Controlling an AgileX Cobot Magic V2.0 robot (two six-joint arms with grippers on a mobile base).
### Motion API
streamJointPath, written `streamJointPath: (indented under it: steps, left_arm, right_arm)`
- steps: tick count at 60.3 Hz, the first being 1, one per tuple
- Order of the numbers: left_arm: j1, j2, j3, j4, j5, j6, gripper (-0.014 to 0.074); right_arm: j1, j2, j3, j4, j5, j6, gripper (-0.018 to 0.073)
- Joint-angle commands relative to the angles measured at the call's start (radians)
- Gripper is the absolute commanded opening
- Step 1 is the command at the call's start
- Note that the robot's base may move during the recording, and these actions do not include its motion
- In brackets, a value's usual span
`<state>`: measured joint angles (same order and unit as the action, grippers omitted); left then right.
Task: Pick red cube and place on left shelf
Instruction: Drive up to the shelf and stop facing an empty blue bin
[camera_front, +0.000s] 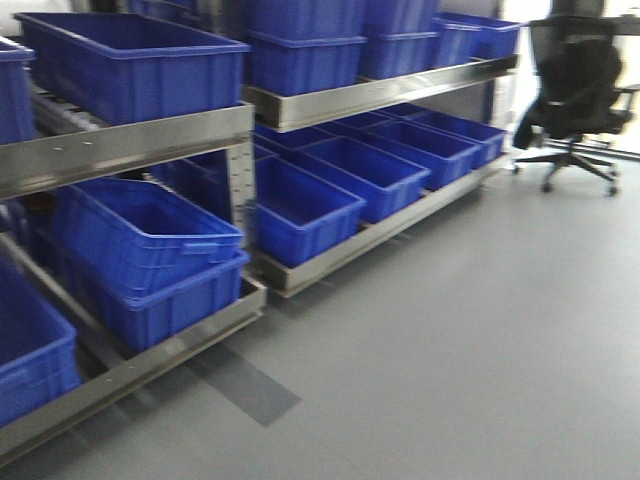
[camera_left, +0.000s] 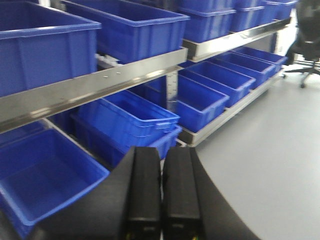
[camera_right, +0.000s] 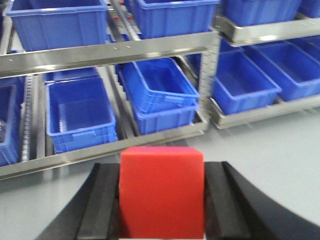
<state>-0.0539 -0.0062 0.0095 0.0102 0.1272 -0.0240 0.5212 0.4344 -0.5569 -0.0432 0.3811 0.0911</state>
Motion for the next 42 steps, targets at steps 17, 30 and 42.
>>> streamJointPath:
  steps: [17, 30, 42]
  left_arm:
    - [-0.004, -0.015, 0.023, -0.004, -0.088, -0.001, 0.0102]
    - [-0.004, -0.015, 0.023, -0.004, -0.088, -0.001, 0.0102]
    - [-0.004, -0.015, 0.023, -0.004, -0.088, -0.001, 0.0102]
  right_arm:
    - [-0.003, 0.006, -0.029, -0.012, -0.087, -0.008, 0.0133]
    - [-0.003, 0.006, -0.029, -0.012, -0.087, -0.008, 0.0133]
    - [-0.003, 0.006, -0.029, -0.012, -0.087, -0.008, 0.0133]
